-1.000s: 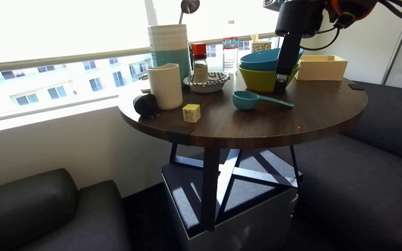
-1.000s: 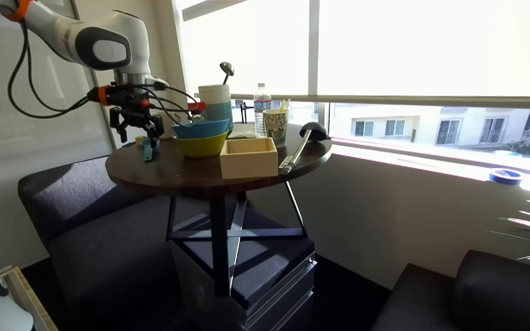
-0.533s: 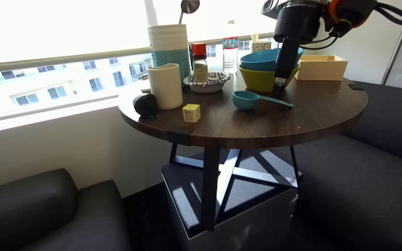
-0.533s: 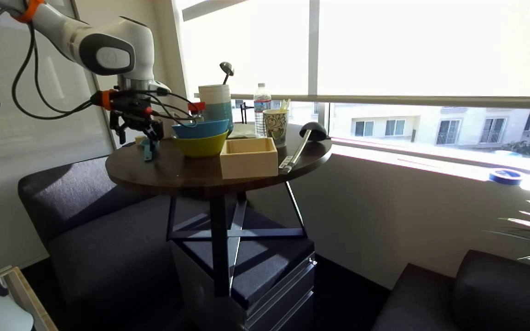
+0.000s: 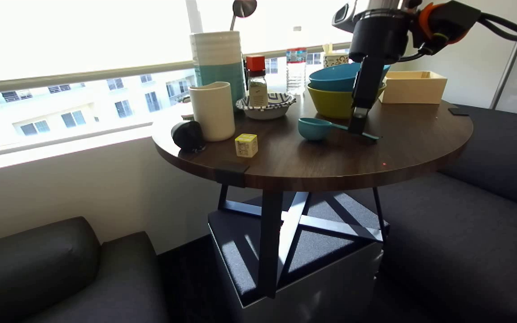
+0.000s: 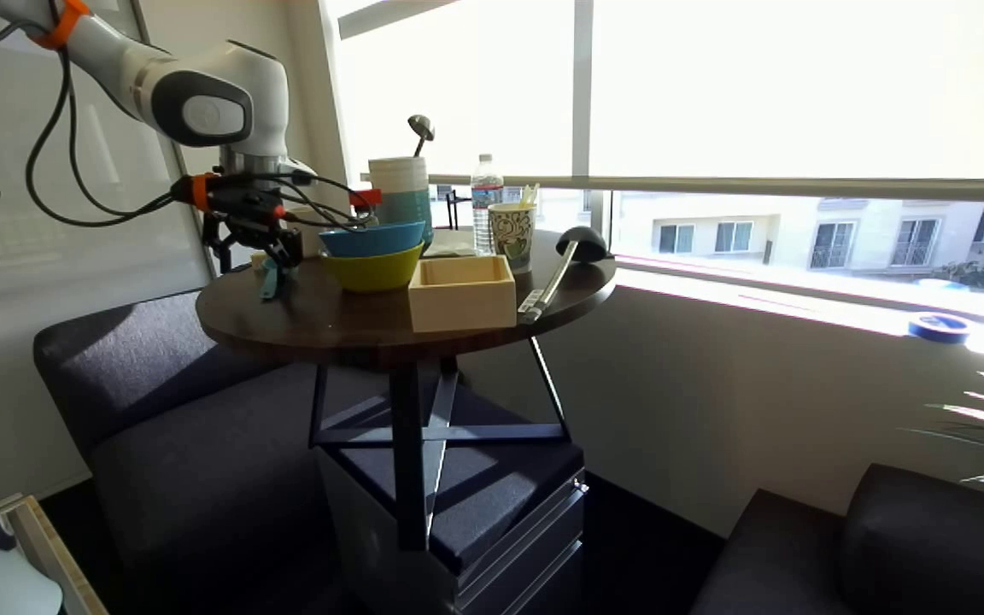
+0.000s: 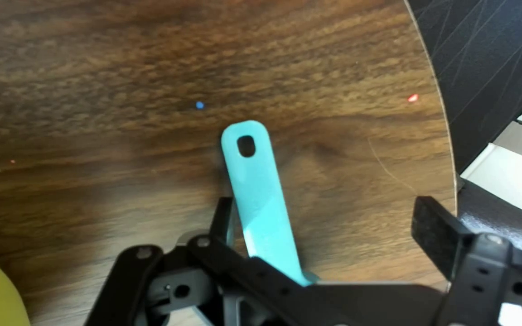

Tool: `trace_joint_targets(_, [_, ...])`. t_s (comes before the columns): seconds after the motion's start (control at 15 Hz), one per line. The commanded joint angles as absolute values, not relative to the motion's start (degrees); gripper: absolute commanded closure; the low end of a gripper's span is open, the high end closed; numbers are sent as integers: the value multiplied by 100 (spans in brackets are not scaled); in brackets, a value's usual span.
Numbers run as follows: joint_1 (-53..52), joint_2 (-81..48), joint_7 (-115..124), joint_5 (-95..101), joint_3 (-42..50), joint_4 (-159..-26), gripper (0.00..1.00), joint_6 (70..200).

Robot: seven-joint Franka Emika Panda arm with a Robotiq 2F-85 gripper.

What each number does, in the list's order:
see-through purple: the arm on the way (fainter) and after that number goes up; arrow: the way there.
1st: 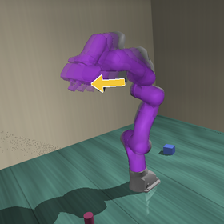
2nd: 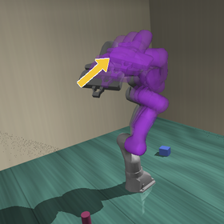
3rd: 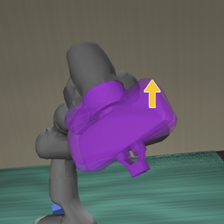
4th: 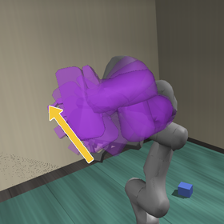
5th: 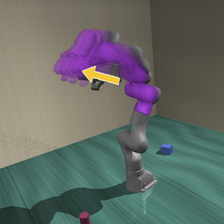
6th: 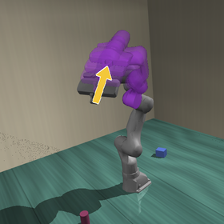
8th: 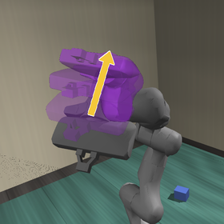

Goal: Turn the scoop upside down

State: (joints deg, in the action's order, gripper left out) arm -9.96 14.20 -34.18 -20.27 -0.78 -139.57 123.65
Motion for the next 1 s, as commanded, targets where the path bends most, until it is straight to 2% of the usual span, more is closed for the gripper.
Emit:
trace_joint_targets(0.0, [-1038, 1459, -3332, -2140, -108, -13871, 0, 12189])
trace_joint_targets(0.6, [-1051, 1407, -2962, -2336, -119, -13773, 0, 11410])
trace_joint_targets(0.93, [-1077, 1465, -3201, -2940, -111, -13810, 0, 11611])
